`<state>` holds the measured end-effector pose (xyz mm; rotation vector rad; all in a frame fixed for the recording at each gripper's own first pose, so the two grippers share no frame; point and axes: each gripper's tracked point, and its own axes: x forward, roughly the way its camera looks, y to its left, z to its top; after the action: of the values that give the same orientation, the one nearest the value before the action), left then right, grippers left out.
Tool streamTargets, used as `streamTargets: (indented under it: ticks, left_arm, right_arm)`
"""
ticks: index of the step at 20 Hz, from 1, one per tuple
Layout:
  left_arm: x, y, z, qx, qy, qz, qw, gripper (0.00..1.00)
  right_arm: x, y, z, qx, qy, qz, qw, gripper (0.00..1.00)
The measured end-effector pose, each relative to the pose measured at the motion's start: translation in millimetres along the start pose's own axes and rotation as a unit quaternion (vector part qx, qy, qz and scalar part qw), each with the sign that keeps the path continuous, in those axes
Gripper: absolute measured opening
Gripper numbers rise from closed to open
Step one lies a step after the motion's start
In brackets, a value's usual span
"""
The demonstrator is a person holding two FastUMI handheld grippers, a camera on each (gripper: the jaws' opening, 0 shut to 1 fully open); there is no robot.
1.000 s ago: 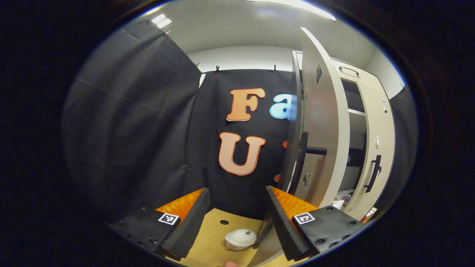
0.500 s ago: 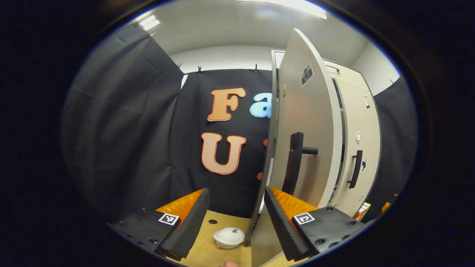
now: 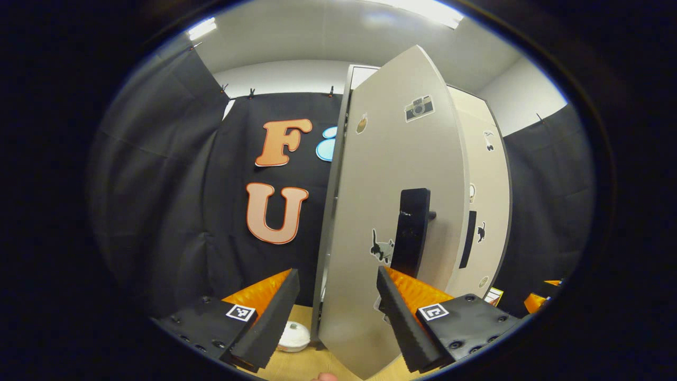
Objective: Grab one shoe with the right hand and put it into the shoe cabinet, grab the other shoe with the left hand and put it into the shoe cabinet; then close the right door with the right hand and the left door with the left hand.
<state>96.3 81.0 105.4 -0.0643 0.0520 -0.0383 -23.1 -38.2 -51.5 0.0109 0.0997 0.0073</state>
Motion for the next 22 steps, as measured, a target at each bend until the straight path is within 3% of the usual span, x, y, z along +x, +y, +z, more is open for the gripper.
streamTargets:
  ticks: [6, 12, 22]
  left_arm:
    - [25, -44, -1, -0.018, -0.003, -0.053, 0.998, 0.94]
    - [46, -96, -8, -0.017, 0.005, -0.108, 0.994, 0.96]
    - [89, -126, -19, 0.002, 0.021, -0.105, 0.994, 0.96]
  right_arm:
    - [-6, -17, -3, -0.002, 0.003, -0.026, 1.0, 0.94]
    - [-11, -36, -3, -0.002, 0.006, -0.054, 0.998, 0.94]
    - [-21, -55, -5, -0.004, 0.008, -0.081, 0.997, 0.94]
